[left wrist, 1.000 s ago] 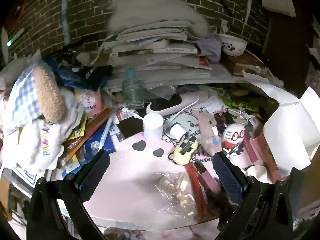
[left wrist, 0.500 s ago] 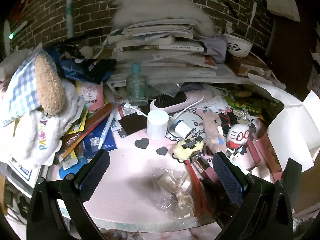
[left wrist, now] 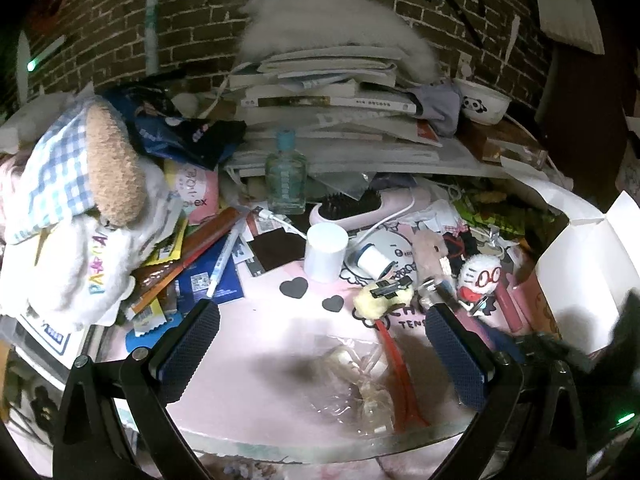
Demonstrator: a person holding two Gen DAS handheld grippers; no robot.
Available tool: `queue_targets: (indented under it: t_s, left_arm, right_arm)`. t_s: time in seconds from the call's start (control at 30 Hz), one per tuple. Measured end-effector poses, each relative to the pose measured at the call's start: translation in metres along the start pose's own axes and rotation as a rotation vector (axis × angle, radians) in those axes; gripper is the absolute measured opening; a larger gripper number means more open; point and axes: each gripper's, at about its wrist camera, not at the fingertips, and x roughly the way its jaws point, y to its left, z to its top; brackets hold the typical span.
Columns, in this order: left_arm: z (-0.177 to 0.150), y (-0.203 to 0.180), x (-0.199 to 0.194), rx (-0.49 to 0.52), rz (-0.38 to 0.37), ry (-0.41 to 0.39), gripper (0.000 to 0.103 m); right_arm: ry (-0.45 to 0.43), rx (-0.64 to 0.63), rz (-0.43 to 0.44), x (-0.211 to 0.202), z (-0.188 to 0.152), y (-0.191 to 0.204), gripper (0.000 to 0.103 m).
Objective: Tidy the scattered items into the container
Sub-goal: 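Grasp the pink lip-gloss tube with the right gripper, then carry the pink tube with the right gripper into the white box and release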
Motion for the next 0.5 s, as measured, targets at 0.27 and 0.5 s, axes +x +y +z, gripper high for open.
queue_targets:
  t_s: [0.27,0.5]
  left_arm:
    - [-0.001,-0.002,-0.002,0.028,0.023,-0.015,0.103]
    - [-0.004,-0.006,0.005,0.015,-0.018,-0.023,0.103]
  right_arm:
    - [-0.052,0.057,0.138,-0.084,0.058,-0.029,0.015]
    - [0.131,0.031,-0.026,-0.149,0.095,-0.104,0.015]
